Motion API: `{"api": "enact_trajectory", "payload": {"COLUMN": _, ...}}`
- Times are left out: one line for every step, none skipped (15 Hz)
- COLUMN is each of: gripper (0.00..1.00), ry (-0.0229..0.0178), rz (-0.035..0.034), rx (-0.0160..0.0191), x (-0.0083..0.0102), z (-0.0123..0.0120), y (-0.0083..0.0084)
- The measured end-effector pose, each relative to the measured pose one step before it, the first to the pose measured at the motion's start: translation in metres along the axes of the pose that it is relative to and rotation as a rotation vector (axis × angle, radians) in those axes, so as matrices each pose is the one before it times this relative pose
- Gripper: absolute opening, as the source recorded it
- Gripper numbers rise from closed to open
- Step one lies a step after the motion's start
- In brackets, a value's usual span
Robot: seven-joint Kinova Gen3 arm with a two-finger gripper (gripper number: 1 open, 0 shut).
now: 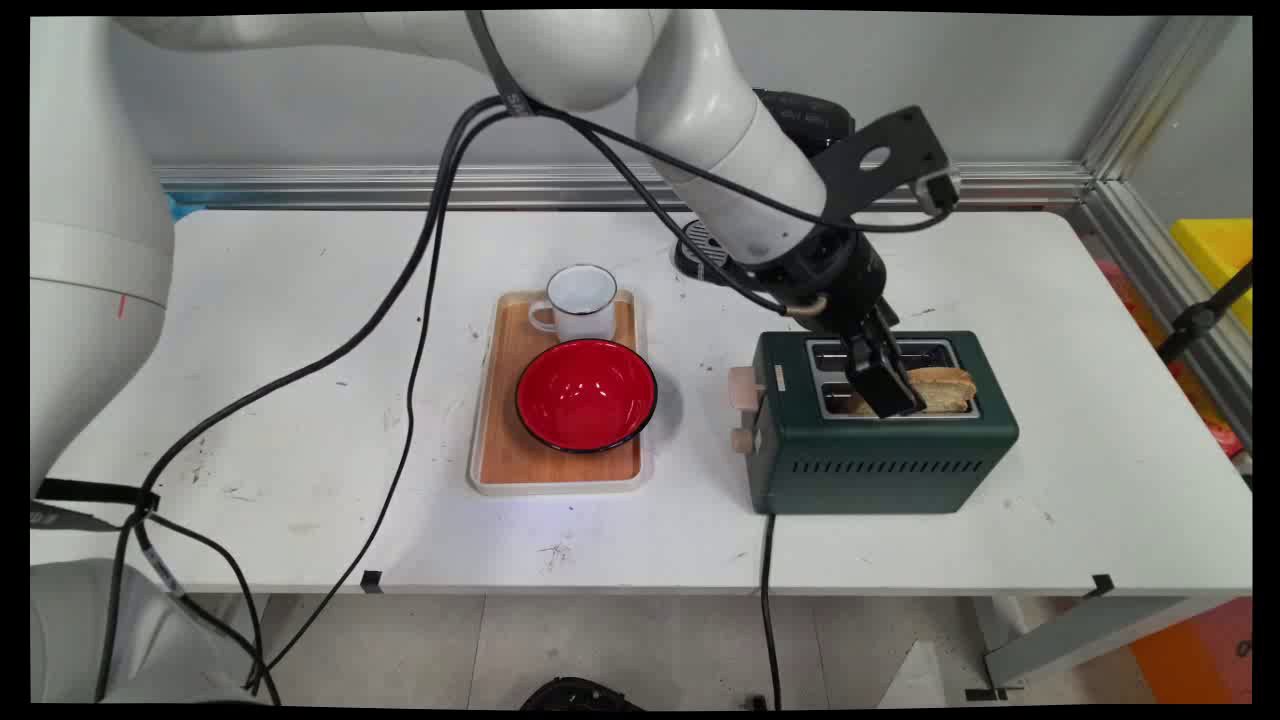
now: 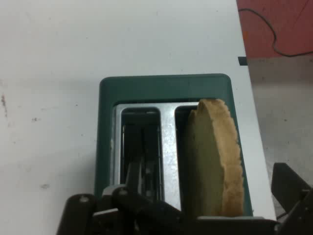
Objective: Press the toaster switch
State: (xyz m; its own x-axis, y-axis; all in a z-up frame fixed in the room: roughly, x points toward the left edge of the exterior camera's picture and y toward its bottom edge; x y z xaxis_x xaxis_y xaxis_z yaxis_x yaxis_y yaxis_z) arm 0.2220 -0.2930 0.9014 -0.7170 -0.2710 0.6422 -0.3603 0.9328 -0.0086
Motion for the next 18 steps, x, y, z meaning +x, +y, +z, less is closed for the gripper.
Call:
{"api": "enact_trajectory", "payload": {"gripper": 1.0, "ry": 0.00347, "rz": -0.00308, "rx": 0.00222, "x": 0.0, "z": -0.00418, "y": -0.00115}}
{"api": "enact_trajectory", "payload": {"gripper": 1.0, "ry": 0.00688, "rz": -0.00499, "rx": 0.00375, "x": -0.00016, "z": -0.00714, "y": -0.0018}}
{"api": "enact_trajectory", "payload": {"gripper": 1.0, "ry": 0.00356, "rz": -0.00283, "rx": 0.00201, "x": -0.0005, "z": -0.00583, "y": -0.00095}}
{"api": "enact_trajectory", "payload": {"gripper": 1.0, "ry": 0.00264, "rz": -0.0022, "rx": 0.00111, "x": -0.00037, "z": -0.00431, "y": -0.00075}}
{"api": "enact_trajectory", "payload": {"gripper": 1.0, "ry": 0.00211, "rz": -0.00114, "rx": 0.00018, "x": -0.00053, "z": -0.00569, "y": -0.00058}}
{"api": "enact_trajectory", "payload": {"gripper": 1.0, "ry": 0.00183, "rz": -0.00059, "rx": 0.00038, "x": -0.00085, "z": -0.00638, "y": -0.00045}}
{"api": "enact_trajectory", "payload": {"gripper": 1.0, "ry": 0.00174, "rz": -0.00061, "rx": 0.00107, "x": -0.00166, "z": -0.00884, "y": -0.00039}}
{"api": "enact_trajectory", "payload": {"gripper": 1.0, "ry": 0.00119, "rz": -0.00063, "rx": 0.00098, "x": -0.00197, "z": -0.00968, "y": -0.00039}}
{"api": "enact_trajectory", "payload": {"gripper": 1.0, "ry": -0.00041, "rz": 0.00164, "rx": 0.00014, "x": -0.00271, "z": -0.00967, "y": -0.00032}}
{"api": "enact_trajectory", "payload": {"gripper": 1.0, "ry": -0.00163, "rz": 0.0025, "rx": -0.00033, "x": -0.00276, "z": -0.00786, "y": -0.00043}}
{"api": "enact_trajectory", "payload": {"gripper": 1.0, "ry": -0.00222, "rz": 0.00172, "rx": 0.00083, "x": -0.00404, "z": -0.00914, "y": -0.00045}}
{"api": "enact_trajectory", "payload": {"gripper": 1.0, "ry": -0.0019, "rz": 0.00093, "rx": 0.00078, "x": -0.0031, "z": -0.00596, "y": -0.00036}}
{"api": "enact_trajectory", "payload": {"gripper": 1.0, "ry": -0.00214, "rz": 0.00093, "rx": 0.0006, "x": -0.00321, "z": -0.00584, "y": -0.0004}}
{"api": "enact_trajectory", "payload": {"gripper": 1.0, "ry": -0.00325, "rz": 0.00201, "rx": 0.00013, "x": -0.00453, "z": -0.0073, "y": -0.00024}}
{"api": "enact_trajectory", "payload": {"gripper": 0.0, "ry": -0.00188, "rz": 0.00179, "rx": -0.00028, "x": -0.00258, "z": -0.00387, "y": -0.00005}}
{"api": "enact_trajectory", "payload": {"gripper": 0.0, "ry": -0.0027, "rz": 0.00179, "rx": -0.00012, "x": -0.00287, "z": -0.0036, "y": 0.00006}}
{"api": "enact_trajectory", "payload": {"gripper": 0.0, "ry": -0.00264, "rz": 0.0015, "rx": 0.00022, "x": -0.00301, "z": -0.00361, "y": 0.00005}}
{"api": "enact_trajectory", "payload": {"gripper": 0.0, "ry": -0.00784, "rz": 0.00095, "rx": 0.00143, "x": -0.00678, "z": -0.0065, "y": 0.00013}}
